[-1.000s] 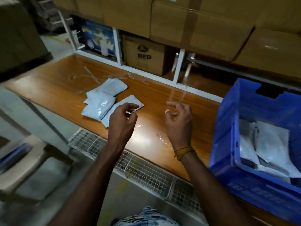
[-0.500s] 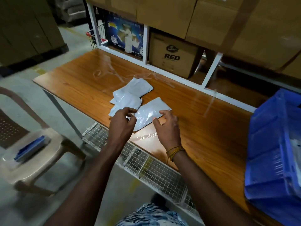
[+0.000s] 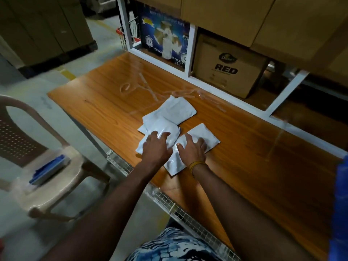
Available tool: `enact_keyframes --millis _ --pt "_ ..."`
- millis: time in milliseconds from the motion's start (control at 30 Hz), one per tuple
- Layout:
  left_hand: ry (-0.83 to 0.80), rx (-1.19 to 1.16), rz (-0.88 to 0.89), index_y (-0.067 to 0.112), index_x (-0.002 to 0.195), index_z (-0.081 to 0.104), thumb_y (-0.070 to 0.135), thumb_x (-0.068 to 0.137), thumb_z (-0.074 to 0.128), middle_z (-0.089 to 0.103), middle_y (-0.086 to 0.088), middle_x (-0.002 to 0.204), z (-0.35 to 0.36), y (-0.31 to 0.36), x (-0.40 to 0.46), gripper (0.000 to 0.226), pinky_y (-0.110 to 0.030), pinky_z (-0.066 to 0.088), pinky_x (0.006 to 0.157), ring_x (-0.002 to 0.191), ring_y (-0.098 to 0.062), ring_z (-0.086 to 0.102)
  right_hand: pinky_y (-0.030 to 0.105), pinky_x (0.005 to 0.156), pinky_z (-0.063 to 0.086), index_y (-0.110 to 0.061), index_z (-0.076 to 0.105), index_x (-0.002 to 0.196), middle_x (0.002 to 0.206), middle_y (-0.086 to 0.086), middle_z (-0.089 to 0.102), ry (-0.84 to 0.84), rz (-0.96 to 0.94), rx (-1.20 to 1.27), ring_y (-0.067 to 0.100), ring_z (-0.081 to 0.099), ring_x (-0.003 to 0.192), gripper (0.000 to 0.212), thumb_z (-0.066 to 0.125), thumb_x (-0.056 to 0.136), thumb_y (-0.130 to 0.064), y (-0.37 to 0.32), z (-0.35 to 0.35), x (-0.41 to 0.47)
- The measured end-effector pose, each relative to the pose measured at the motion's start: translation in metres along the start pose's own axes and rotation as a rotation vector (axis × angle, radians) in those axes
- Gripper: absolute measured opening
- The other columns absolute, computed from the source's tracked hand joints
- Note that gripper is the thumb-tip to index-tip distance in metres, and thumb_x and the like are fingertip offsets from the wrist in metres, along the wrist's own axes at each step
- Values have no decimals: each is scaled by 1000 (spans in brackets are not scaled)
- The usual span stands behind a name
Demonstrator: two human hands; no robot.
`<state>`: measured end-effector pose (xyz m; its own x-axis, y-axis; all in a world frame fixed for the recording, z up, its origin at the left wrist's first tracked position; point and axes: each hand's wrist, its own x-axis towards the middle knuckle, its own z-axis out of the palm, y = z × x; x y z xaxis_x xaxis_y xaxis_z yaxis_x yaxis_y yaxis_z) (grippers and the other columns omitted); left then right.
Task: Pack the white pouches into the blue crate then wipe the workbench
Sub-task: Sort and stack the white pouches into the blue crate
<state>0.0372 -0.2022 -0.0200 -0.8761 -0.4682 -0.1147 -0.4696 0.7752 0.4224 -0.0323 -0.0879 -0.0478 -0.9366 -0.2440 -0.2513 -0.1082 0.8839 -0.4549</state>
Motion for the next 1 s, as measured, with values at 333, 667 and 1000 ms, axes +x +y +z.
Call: enact_keyframes --millis 333,667,1000 --pt "-73 186 -43 41 148 26 59 86 60 7 -12 162 30 -6 28 73 -60 21 115 148 -39 11 44 109 38 -23 68 95 136 7 41 106 -275 -93 30 35 134 23 71 83 -43 36 0 43" --pt "34 131 -45 33 144 33 36 81 66 24 -12 151 34 1 18 71 -49 45 95 119 -39 47 45 93 42 -37 40 137 142 14 33 183 -125 -328 33 43 121 53 56 89 -55 34 6 29" --pt "95 -98 -18 31 135 44 35 80 66 26 -11 150 13 3 -14 59 -49 48 92 119 -42 48 45 90 47 -24 66 110 117 10 51 290 -216 121 31 49 107 37 65 75 -13 39 -9 -9"
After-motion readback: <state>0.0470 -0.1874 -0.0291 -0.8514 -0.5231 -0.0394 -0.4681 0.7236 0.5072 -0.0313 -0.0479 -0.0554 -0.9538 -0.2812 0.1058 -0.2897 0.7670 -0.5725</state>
